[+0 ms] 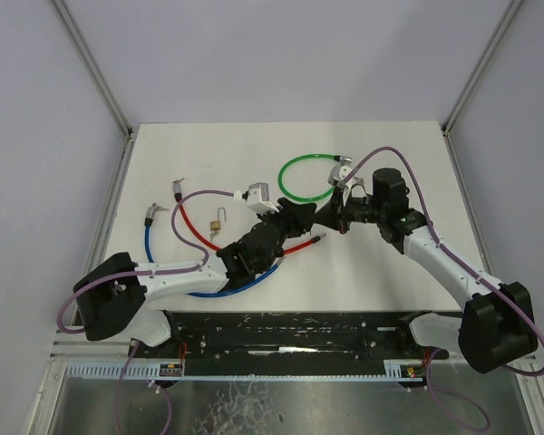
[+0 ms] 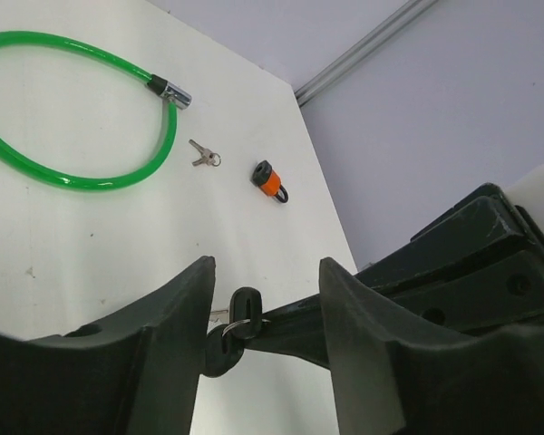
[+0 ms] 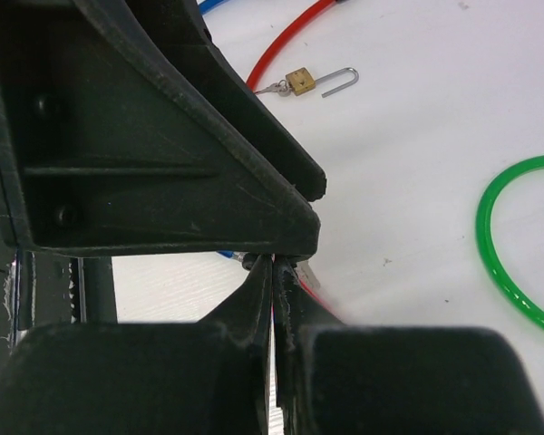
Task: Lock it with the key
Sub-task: Place the key at the center of the board.
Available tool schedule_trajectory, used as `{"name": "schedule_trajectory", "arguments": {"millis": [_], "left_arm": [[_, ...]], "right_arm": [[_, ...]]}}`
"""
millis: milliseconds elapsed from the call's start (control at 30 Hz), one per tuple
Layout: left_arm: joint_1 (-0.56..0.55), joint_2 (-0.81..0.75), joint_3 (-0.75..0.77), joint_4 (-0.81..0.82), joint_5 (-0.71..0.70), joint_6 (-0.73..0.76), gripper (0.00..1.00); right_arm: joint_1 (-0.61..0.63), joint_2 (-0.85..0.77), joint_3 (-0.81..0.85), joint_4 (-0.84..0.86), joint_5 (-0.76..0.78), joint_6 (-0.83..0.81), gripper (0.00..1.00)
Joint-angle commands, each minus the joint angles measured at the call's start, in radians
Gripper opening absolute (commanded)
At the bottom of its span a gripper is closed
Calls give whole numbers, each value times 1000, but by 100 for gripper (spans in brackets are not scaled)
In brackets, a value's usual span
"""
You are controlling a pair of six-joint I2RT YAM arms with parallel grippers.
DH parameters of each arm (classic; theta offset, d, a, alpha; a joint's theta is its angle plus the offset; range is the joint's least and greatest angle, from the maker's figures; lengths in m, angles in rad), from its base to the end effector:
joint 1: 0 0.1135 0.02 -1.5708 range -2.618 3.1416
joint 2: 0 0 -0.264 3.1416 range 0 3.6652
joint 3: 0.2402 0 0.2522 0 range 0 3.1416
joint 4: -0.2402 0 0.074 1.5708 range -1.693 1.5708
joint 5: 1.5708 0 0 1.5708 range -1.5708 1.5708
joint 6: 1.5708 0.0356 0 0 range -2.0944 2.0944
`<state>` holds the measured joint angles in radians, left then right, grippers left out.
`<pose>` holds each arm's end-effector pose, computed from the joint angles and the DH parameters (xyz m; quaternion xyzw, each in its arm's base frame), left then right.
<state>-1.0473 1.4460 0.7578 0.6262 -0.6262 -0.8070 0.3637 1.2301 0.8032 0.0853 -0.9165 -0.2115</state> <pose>0.1766 -0.2642 0.2598 -0.1263 0.7135 -0.3865 0.5705 0.2420 0.1224 0.2835 -0.4524 0.6303 0.3997 0.4882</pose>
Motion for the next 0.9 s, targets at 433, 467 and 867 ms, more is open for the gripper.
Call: {"name": "schedule_trajectory", "arguments": {"millis": [433,467,867], "left_arm": [[-4,-140,-145,182,-53,396,88],[-5,-152,-175,227,-26,450,90],[-5,-248,-359,346,163,757,100]], "right_arm": [[-213,86,118,-129,167,-66,0],[-239,105,136,-162,220,-93,0],[-405,315,263,-334,746,-253,0]]}}
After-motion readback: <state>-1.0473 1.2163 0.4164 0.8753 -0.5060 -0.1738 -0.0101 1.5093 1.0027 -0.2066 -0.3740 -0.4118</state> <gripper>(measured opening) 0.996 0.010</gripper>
